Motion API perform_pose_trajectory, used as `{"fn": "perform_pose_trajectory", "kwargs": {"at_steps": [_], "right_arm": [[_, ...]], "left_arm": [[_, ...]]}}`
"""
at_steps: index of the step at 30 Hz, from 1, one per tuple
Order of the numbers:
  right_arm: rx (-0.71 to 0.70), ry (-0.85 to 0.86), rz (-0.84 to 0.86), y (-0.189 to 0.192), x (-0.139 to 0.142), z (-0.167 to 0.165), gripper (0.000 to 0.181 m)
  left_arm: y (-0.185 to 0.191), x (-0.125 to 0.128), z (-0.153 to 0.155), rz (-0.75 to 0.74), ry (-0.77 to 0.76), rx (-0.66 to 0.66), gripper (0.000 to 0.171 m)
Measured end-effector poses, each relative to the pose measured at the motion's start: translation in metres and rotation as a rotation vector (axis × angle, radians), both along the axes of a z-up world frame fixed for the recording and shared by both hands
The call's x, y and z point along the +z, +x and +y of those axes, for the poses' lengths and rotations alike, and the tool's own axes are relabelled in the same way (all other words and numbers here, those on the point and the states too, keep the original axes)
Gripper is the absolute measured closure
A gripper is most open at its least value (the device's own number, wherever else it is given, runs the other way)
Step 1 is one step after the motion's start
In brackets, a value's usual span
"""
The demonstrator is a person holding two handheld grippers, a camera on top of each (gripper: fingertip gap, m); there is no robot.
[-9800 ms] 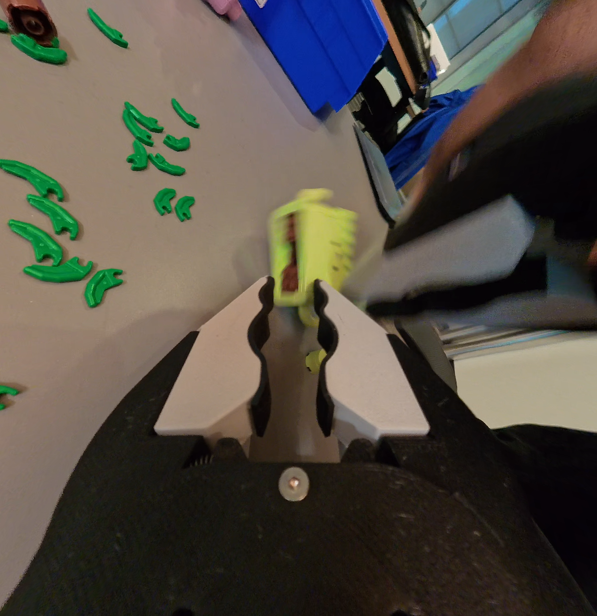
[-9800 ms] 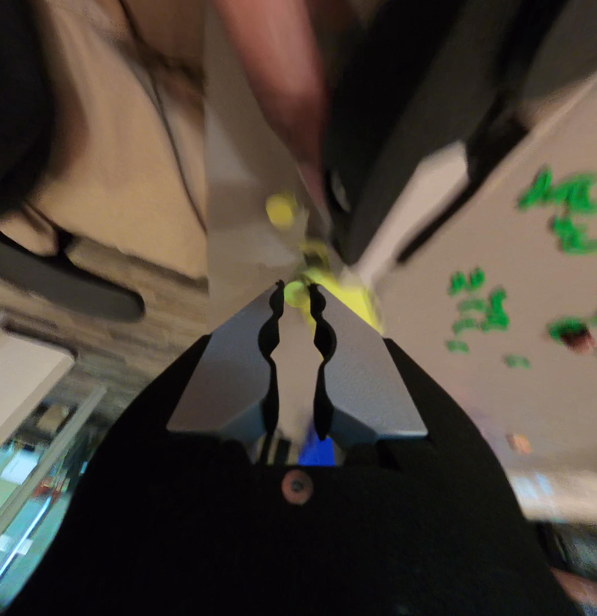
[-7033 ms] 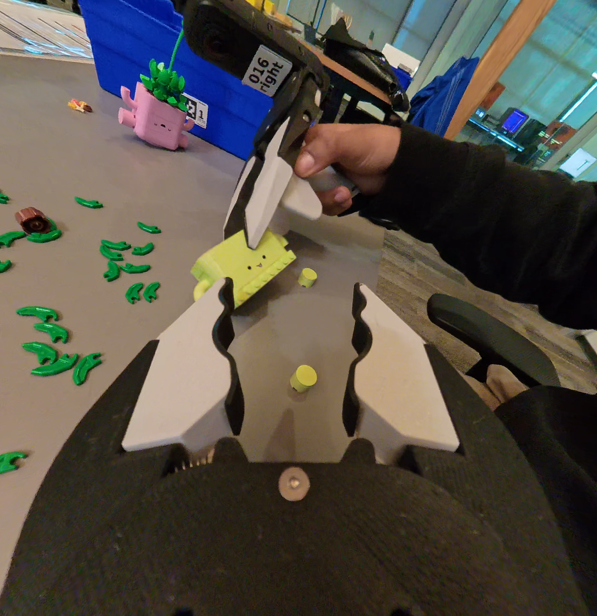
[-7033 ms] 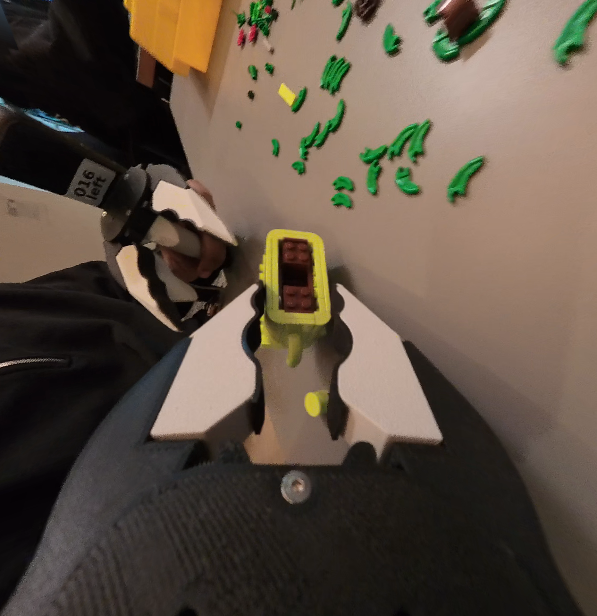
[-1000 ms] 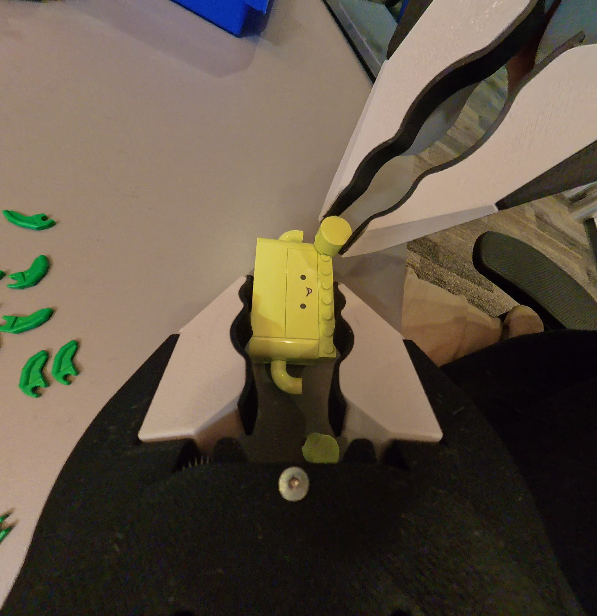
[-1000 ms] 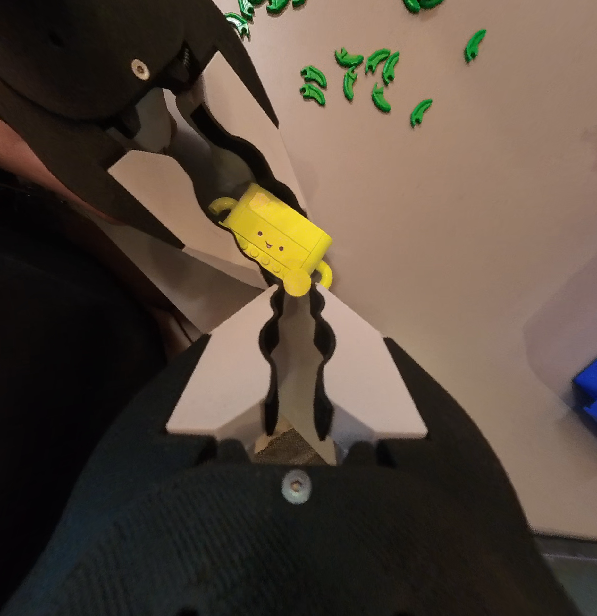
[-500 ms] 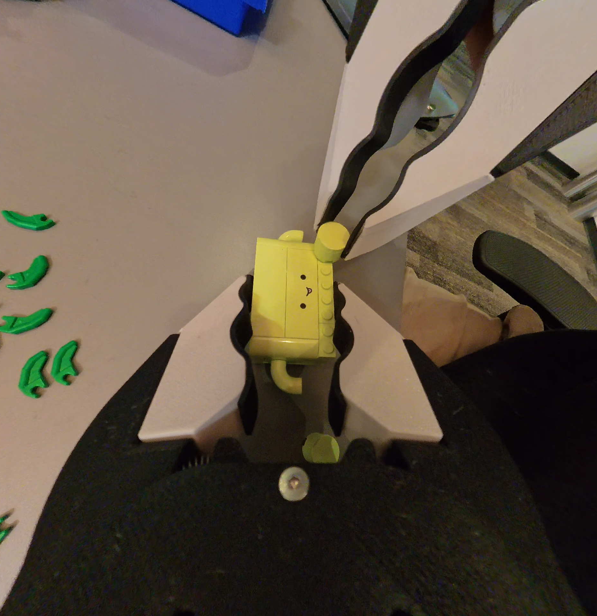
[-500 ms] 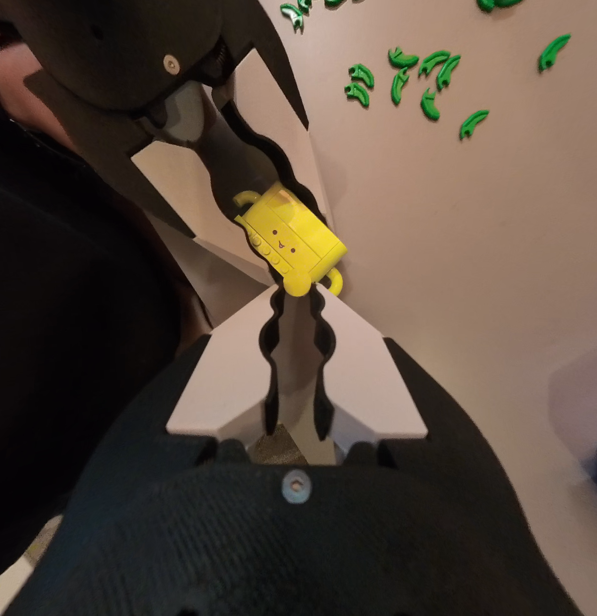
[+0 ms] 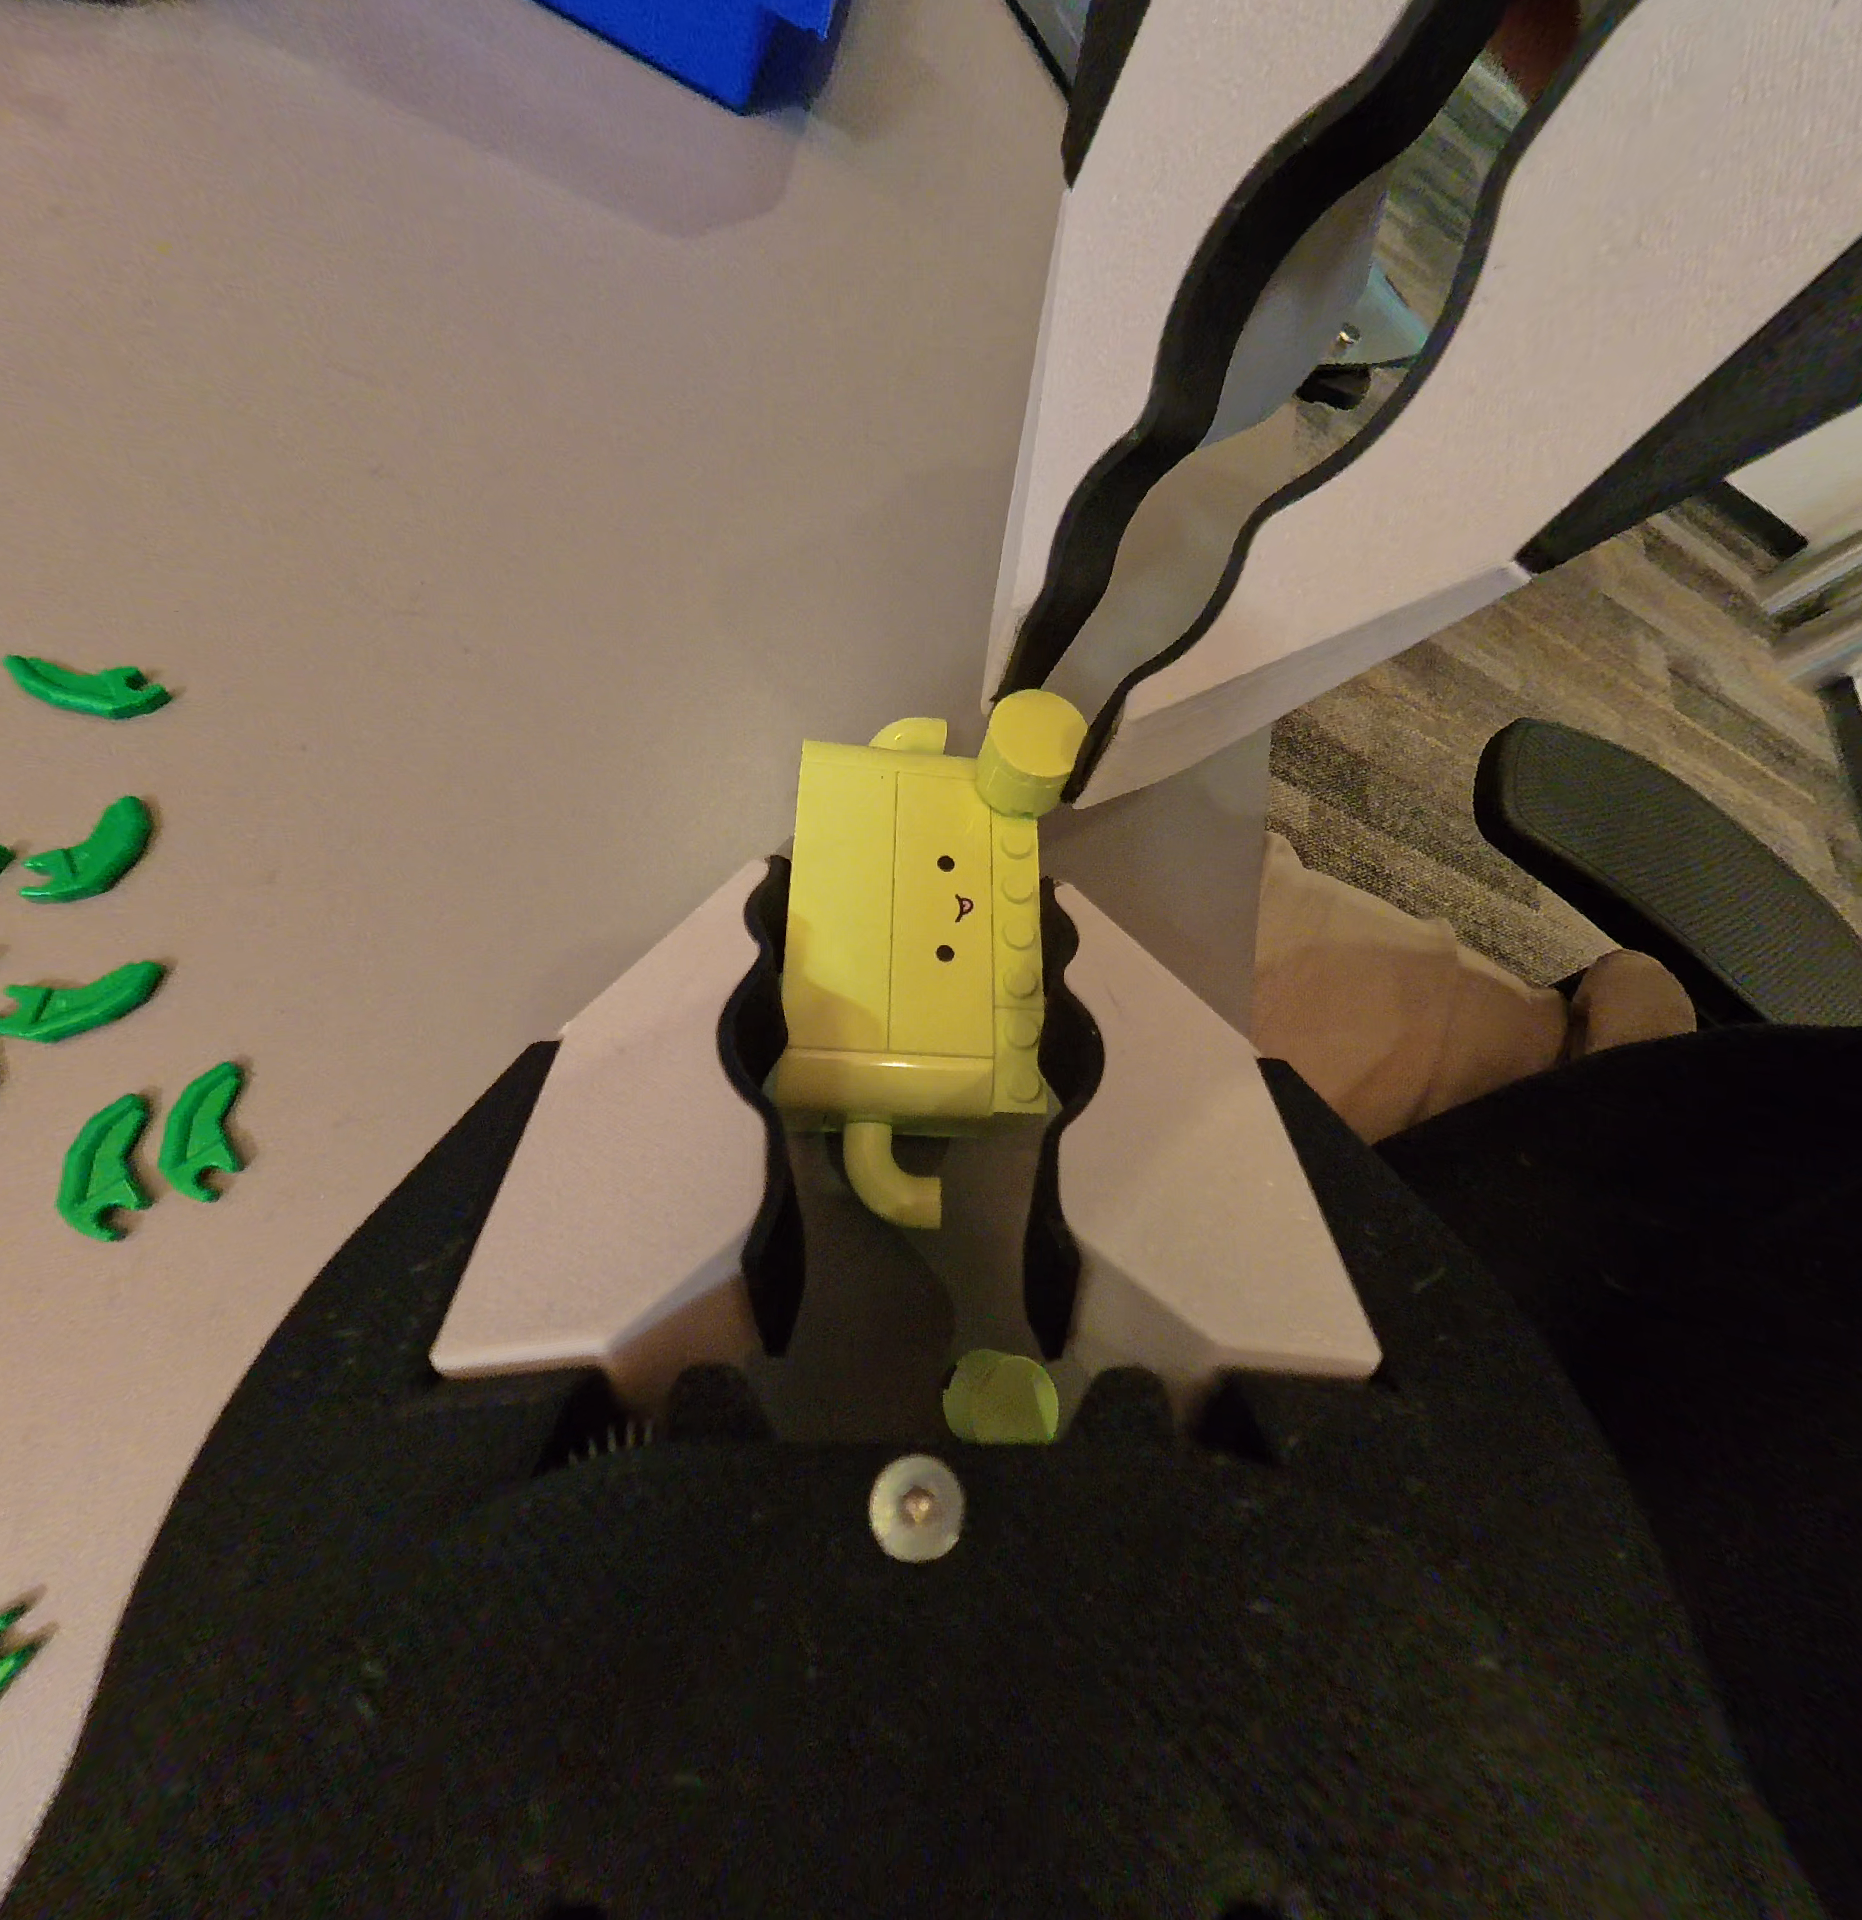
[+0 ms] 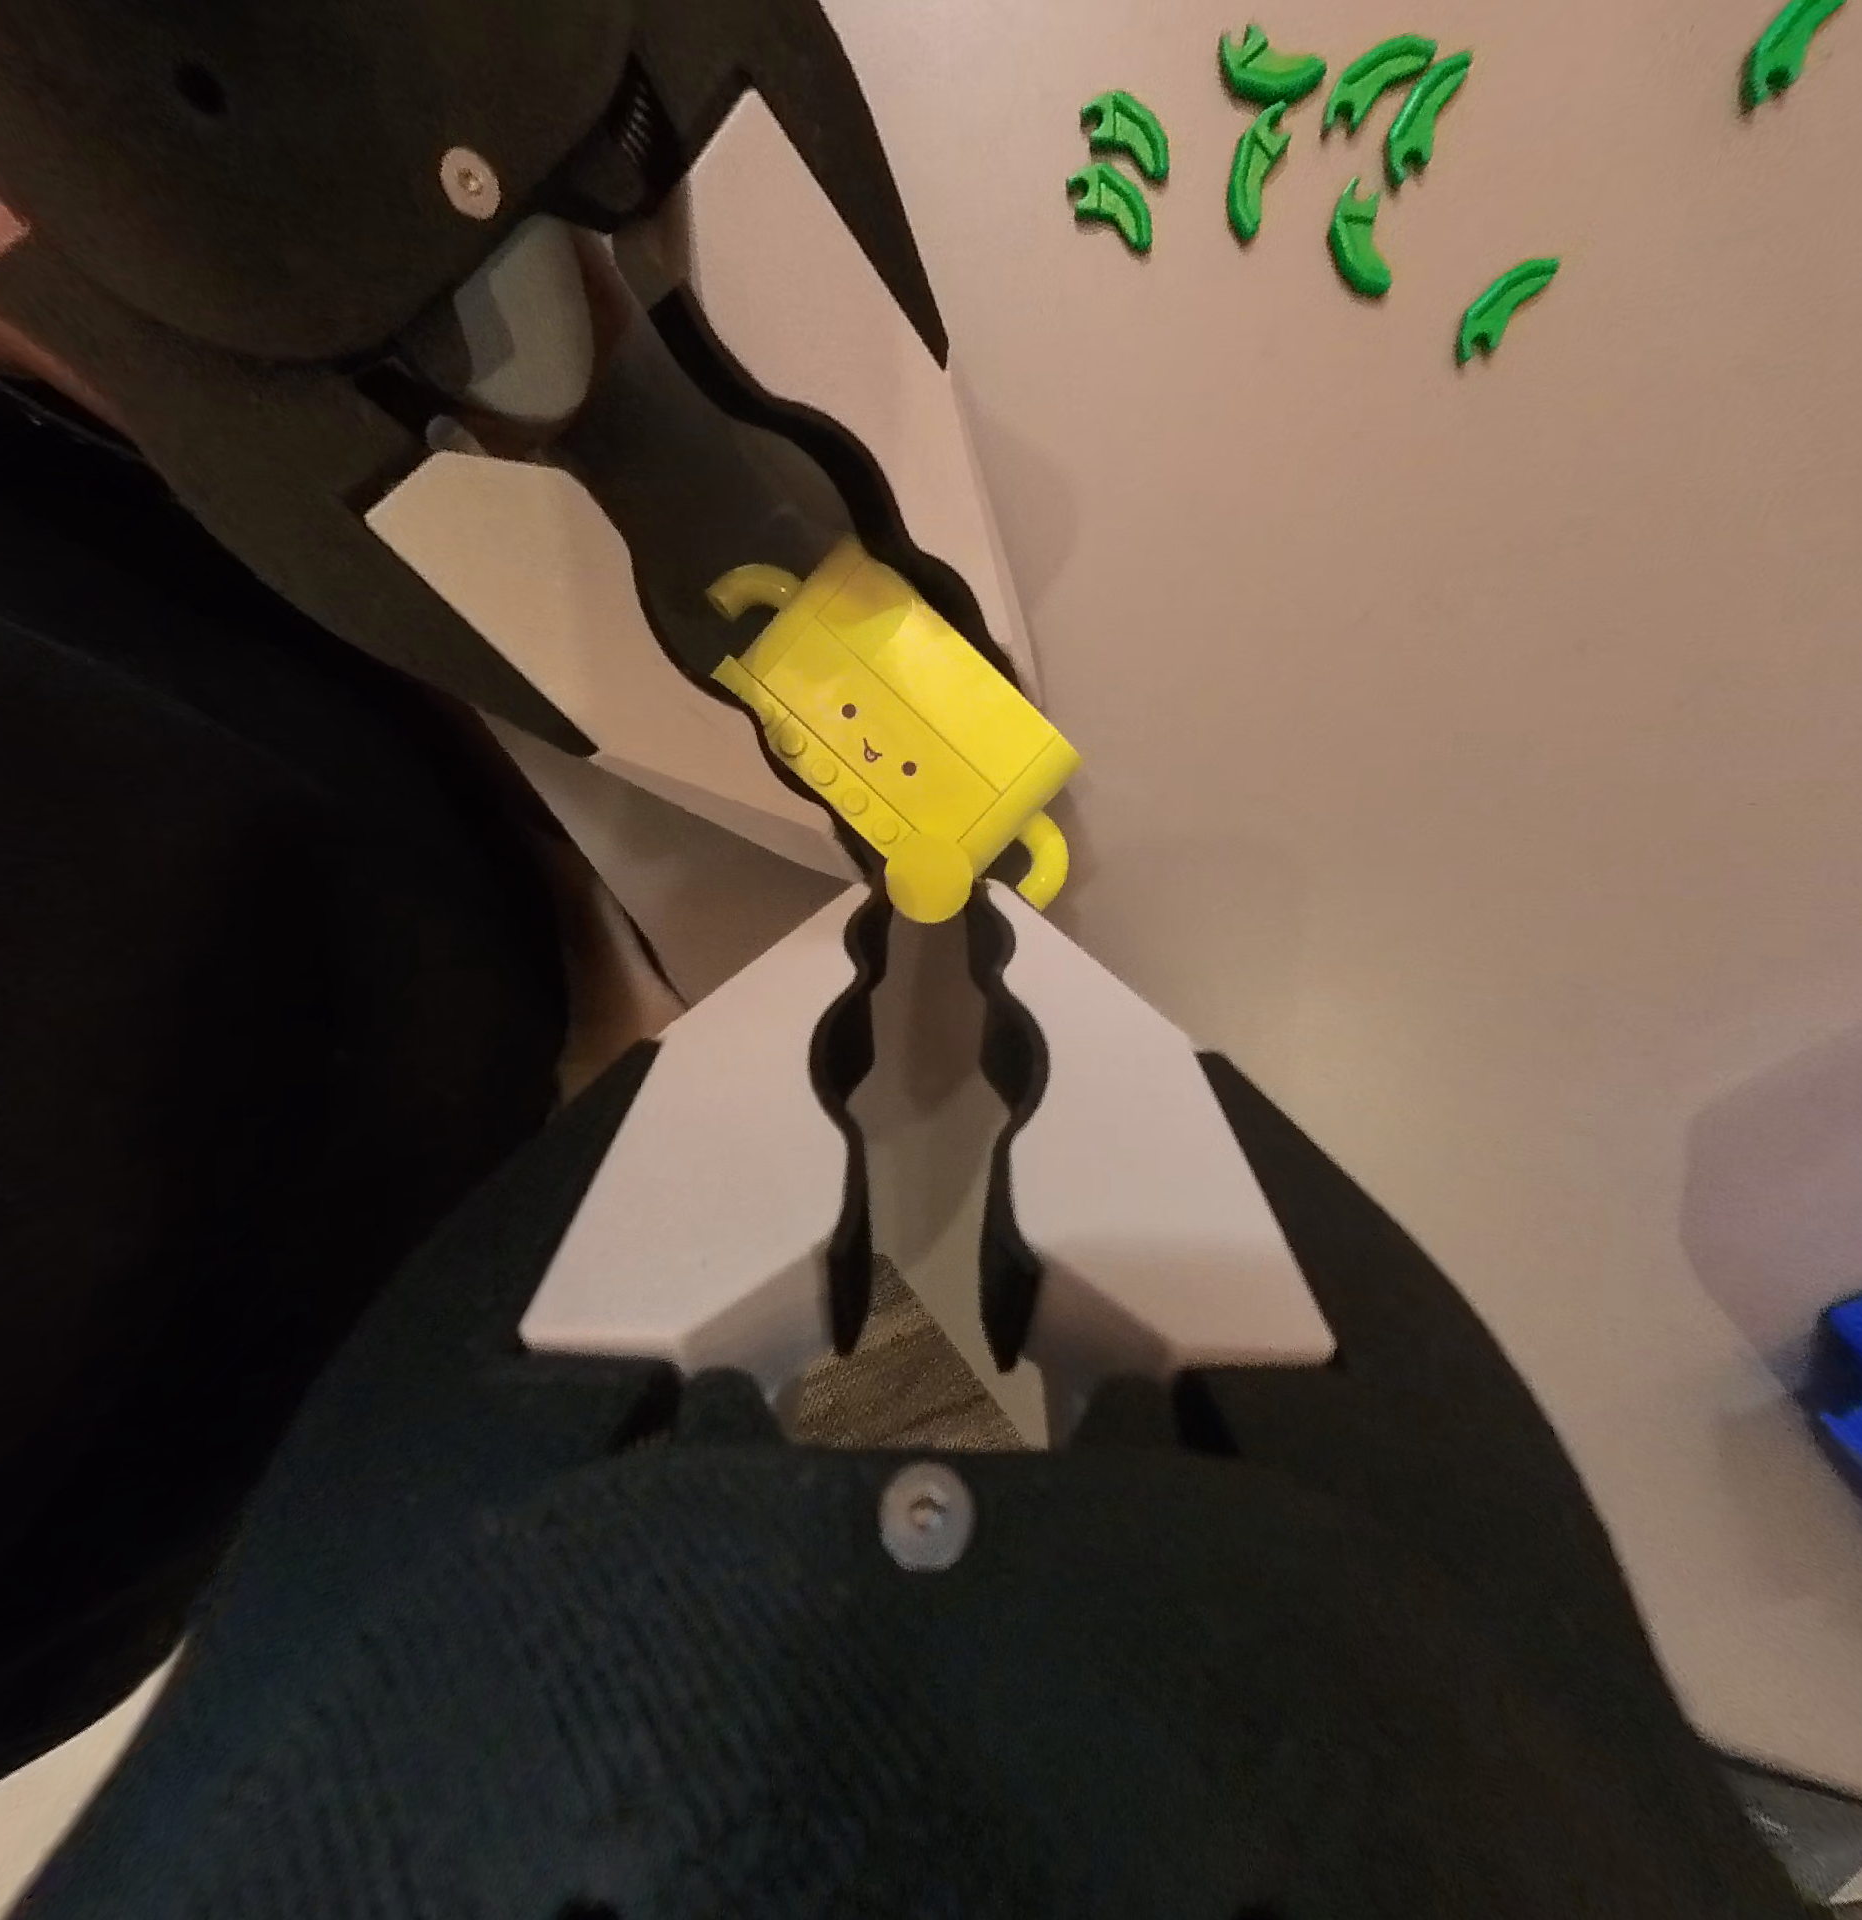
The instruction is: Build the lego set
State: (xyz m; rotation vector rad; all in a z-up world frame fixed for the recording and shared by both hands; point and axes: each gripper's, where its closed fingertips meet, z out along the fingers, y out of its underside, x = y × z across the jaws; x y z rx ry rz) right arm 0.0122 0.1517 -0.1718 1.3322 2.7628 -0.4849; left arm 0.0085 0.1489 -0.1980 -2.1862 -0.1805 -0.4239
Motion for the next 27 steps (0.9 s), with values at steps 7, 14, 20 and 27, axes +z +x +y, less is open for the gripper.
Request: {"fn": "perform_pose_trajectory", "kwargs": {"at_steps": [7, 14, 20, 27], "right_arm": [[-0.005, 0.030, -0.058, -0.0018, -0.0010, 0.0058, 0.168], [0.029, 0.044, -0.071, 0.0016, -0.0010, 0.0050, 0.168], [0.013, 0.015, -0.072, 0.0013, -0.0008, 0.0048, 0.168], [0.047, 0.035, -0.065, 0.0007, -0.0007, 0.0048, 0.168]], "left_arm": [[-0.0001, -0.0002, -0.0001, 0.004, -0.001, 0.000, 0.126], [-0.0001, -0.0002, -0.0003, 0.004, -0.001, 0.000, 0.126], [0.0000, -0.0002, -0.0003, 0.003, -0.001, 0.000, 0.126], [-0.0001, -0.0002, -0.0004, 0.003, -0.001, 0.000, 0.126]]}}
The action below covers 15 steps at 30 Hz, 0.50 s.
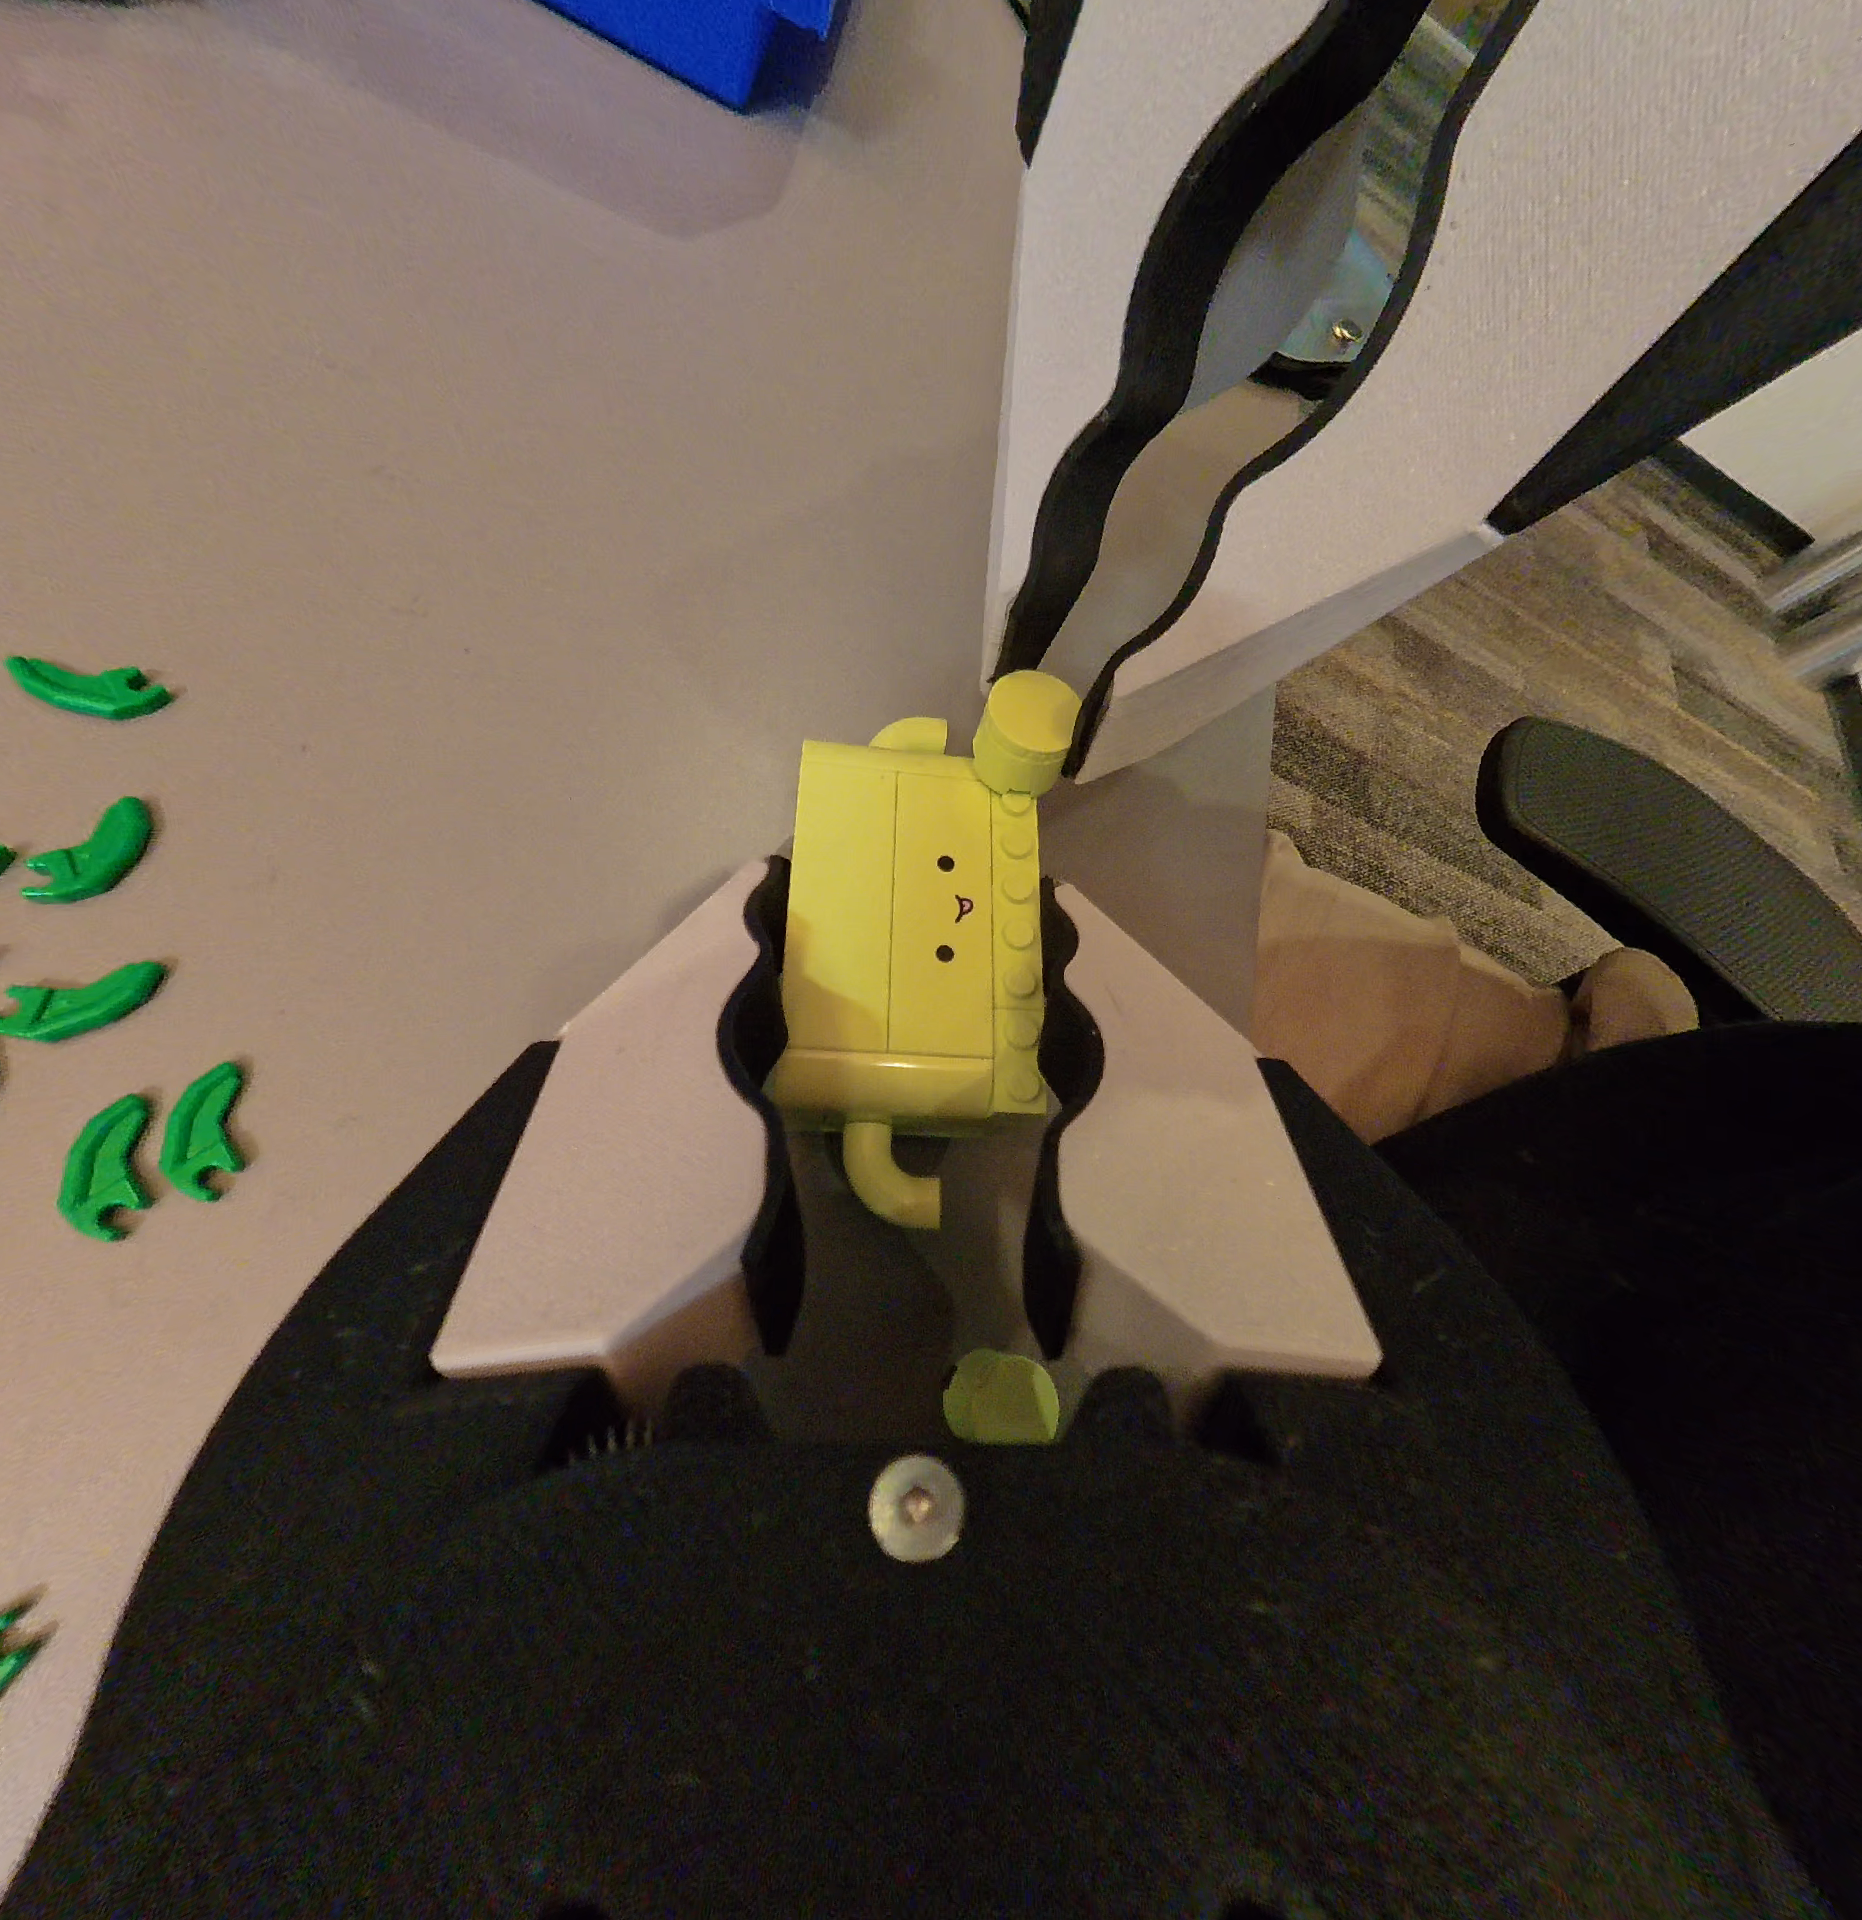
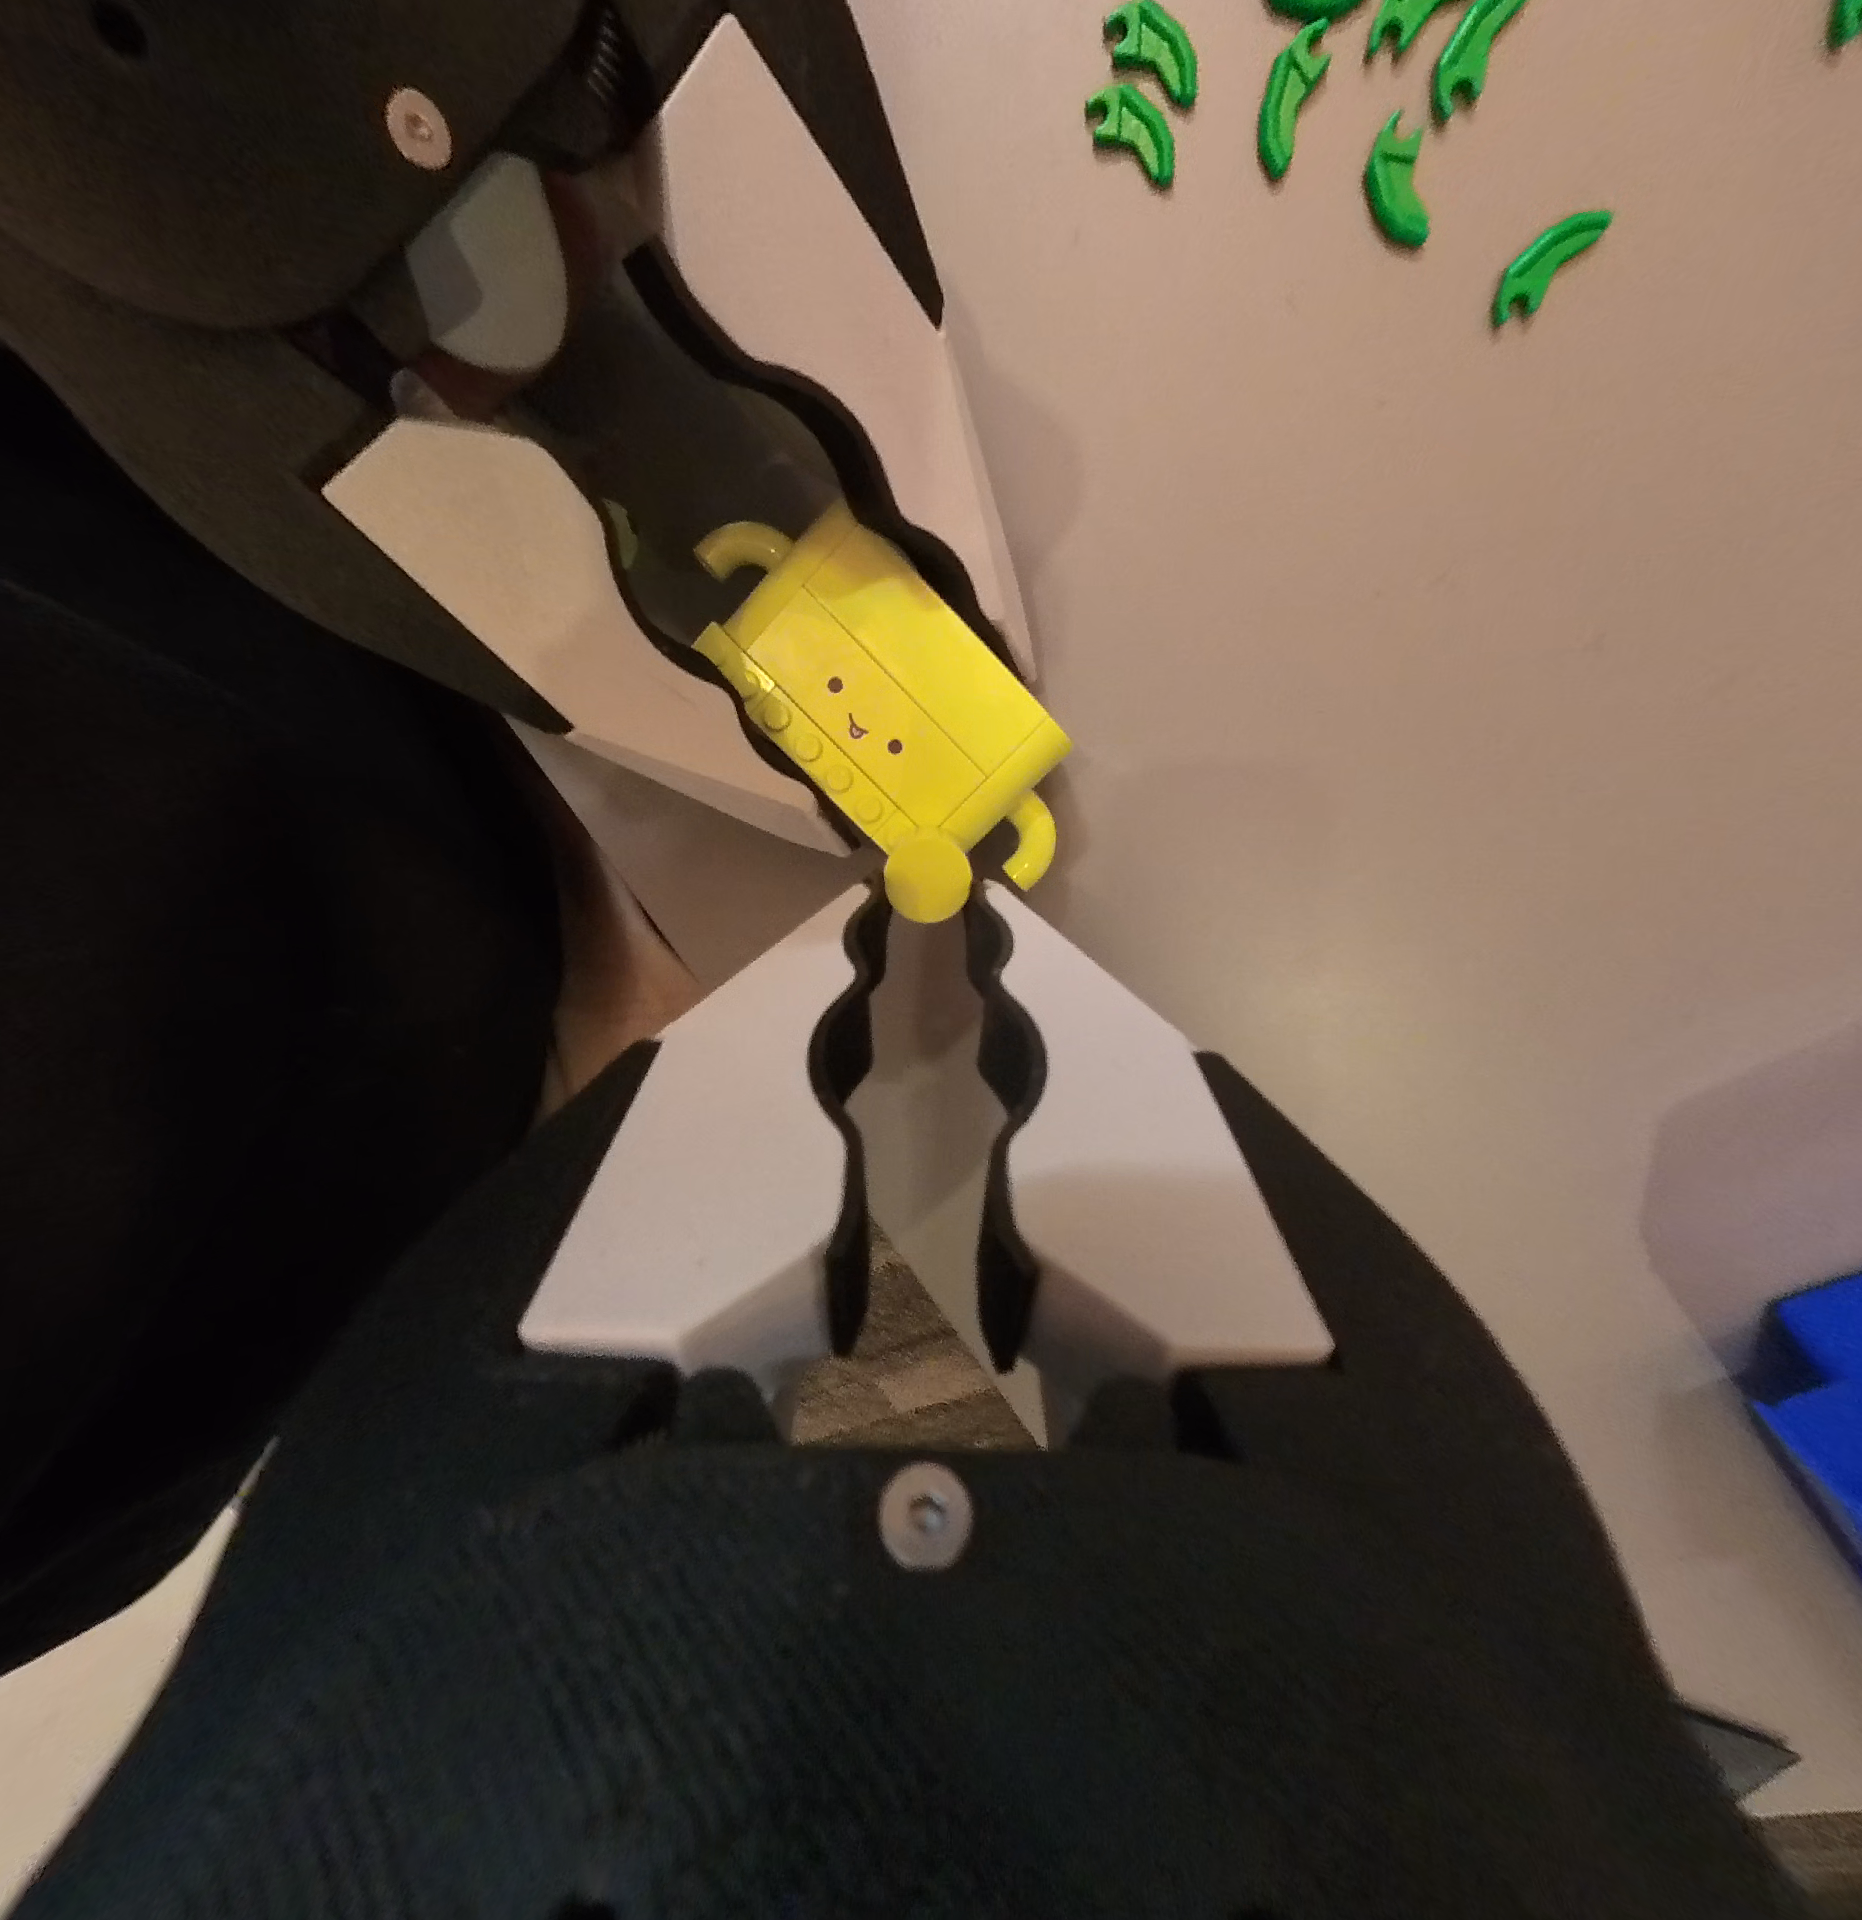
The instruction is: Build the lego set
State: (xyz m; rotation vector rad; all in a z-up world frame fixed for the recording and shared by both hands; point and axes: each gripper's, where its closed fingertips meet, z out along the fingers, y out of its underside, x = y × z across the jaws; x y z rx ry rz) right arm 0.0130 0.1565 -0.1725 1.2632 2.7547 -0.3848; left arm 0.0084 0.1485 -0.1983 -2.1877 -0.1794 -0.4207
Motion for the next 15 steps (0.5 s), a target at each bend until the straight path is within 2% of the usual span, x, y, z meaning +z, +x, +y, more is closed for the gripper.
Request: {"fn": "perform_pose_trajectory", "kwargs": {"at_steps": [15], "right_arm": [[0.026, 0.003, -0.028, 0.0011, 0.0008, -0.0033, 0.168]], "left_arm": [[-0.0001, -0.0003, -0.0001, 0.001, -0.001, 0.001, 0.126]]}}
